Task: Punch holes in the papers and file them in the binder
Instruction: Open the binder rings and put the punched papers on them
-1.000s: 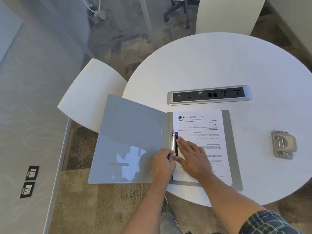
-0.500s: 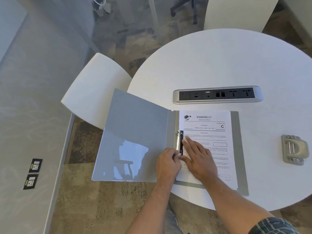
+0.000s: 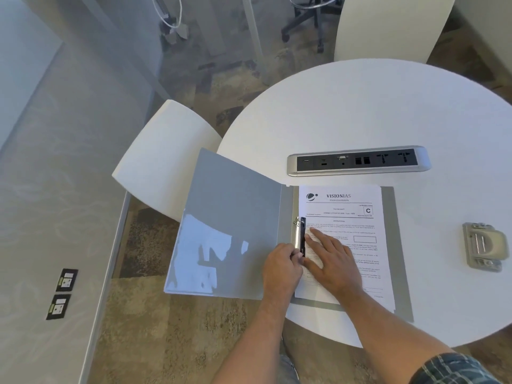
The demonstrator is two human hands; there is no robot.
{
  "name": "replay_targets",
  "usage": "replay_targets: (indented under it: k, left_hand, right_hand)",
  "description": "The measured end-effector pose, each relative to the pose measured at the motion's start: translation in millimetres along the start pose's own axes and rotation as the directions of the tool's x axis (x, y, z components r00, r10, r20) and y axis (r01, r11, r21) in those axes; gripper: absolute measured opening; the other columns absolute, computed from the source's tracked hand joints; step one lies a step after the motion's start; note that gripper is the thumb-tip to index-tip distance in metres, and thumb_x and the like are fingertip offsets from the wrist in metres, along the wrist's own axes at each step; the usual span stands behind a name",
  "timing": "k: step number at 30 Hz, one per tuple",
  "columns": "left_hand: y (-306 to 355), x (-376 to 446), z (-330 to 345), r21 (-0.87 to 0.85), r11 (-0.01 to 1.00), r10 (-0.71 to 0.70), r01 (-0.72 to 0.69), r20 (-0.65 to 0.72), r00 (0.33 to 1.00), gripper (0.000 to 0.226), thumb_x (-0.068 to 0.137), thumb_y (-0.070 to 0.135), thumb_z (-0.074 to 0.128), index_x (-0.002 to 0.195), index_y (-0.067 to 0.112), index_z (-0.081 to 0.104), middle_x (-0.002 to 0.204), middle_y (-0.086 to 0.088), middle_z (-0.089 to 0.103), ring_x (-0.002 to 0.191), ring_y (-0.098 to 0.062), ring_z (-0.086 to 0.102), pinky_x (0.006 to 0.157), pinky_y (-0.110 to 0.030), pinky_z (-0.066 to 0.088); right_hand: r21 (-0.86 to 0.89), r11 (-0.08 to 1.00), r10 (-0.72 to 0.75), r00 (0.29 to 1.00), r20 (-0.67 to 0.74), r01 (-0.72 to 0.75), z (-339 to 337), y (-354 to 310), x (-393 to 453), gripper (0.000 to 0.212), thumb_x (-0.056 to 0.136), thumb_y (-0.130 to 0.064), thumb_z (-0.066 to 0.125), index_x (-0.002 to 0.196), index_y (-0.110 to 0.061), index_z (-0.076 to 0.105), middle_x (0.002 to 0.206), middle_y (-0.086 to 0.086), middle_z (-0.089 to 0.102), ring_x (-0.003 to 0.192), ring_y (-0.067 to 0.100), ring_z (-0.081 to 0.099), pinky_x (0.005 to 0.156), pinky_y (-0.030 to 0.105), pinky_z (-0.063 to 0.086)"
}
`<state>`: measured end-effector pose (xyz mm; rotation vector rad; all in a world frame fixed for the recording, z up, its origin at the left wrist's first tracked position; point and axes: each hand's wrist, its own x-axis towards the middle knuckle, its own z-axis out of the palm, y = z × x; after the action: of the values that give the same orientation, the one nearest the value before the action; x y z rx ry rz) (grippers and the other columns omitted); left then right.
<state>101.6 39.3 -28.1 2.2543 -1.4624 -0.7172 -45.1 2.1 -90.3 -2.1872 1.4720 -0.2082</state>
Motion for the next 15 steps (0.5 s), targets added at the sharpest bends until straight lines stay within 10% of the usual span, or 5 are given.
replay_targets:
  k: [7, 15]
  left_hand:
    - [2.0, -16.6, -24.4, 0.191, 0.967, 0.153, -0.171, 0.103, 0.983, 0.034, 0.097, 0.040, 0.059, 0.126, 0.021, 0.062, 0.122, 0.004, 0.063, 0.109, -0.019, 0.062, 0.094, -0.035, 0.051]
    - [-2.3, -22.6, -114.5, 0.387, 0.922, 0.134, 0.033, -0.397, 0.908, 0.076, 0.083, 0.039, 0.077, 0.148, 0.016, 0.048, 0.164, -0.023, 0.025, 0.151, -0.042, 0.025, 0.113, -0.059, 0.033]
  right_hand:
    - [0.035, 0.997, -0.075, 0.993, 0.089, 0.072, -8.2, 9.3, 3.5, 0.079, 0.092, -0.078, 0.036, 0.159, -0.037, 0.034, 0.169, -0.018, 0.020, 0.150, 0.013, 0.029, 0.115, 0.042, 0.033]
    - [-0.119, 0.981, -0.115, 0.955, 0.275, 0.152, -22.3, 1.3, 1.8, 0.066, 0.105, -0.060, 0.031, 0.161, -0.048, -0.002, 0.172, -0.014, -0.011, 0.159, 0.016, 0.002, 0.123, 0.045, 0.020]
